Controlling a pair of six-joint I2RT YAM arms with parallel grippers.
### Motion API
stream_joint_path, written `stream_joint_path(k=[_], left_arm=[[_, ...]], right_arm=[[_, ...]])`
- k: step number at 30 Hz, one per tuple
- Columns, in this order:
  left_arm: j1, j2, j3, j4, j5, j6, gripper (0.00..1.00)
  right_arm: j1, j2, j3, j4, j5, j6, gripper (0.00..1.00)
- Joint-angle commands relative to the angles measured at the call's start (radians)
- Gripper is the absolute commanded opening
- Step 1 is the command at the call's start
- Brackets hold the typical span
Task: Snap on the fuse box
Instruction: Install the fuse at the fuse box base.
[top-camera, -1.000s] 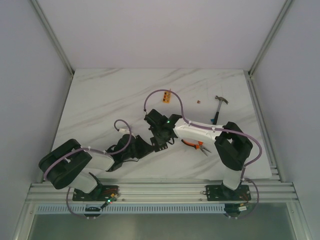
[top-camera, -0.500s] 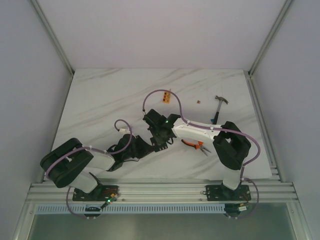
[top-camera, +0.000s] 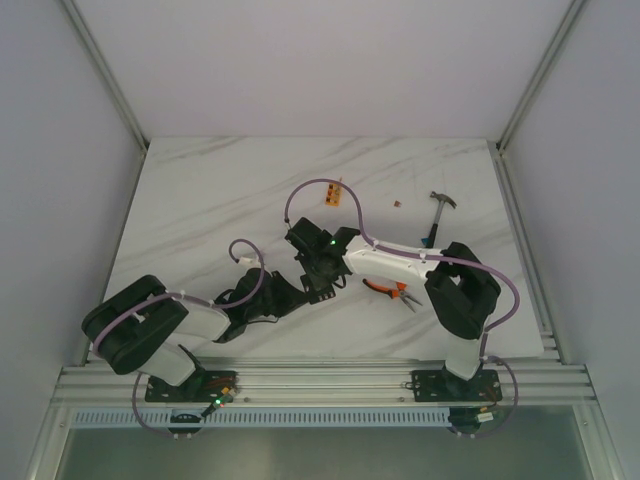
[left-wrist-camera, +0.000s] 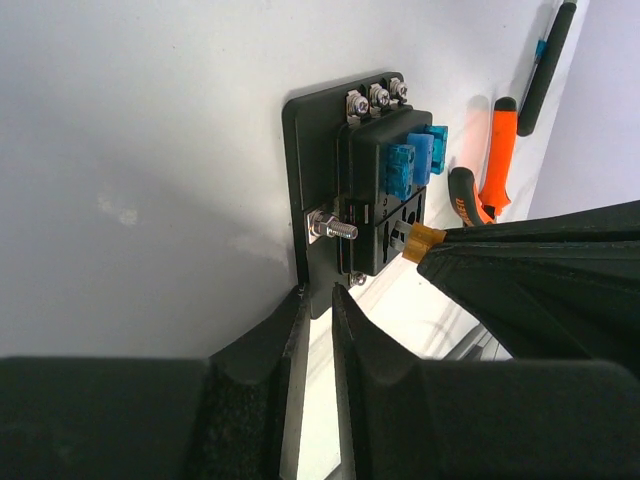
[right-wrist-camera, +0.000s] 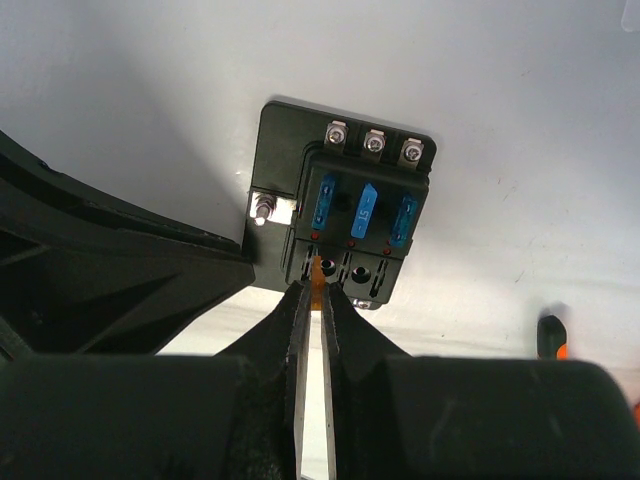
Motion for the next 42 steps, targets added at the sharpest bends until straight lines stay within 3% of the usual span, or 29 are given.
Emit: stream_joint_path(k=[1,11,25,42], left_arm=[[-0.004,0.002,0.015,-0.019,-0.022,-0.005,0.25],[0.021,-0.139,0.044,-0.147,-0.118,0.044,0.34],[0.053,-0.020,0.075,-0.068,-0.066,0.046,0.33],[0.052,0.005,0.046,-0.039,-0.040,0.008,0.29]], right_arm=[[0.009,0.018,0.026,-0.028,-0.012,-0.005,0.00],[0.008,0.027,0.027,-0.027,-0.004,-0.010,0.00],[0.008,0.021,0.020,-0.023,-0.015,-0.011,0.00],[0.009,0.001,0.027,-0.014,-0.028,-0.004,0.00]])
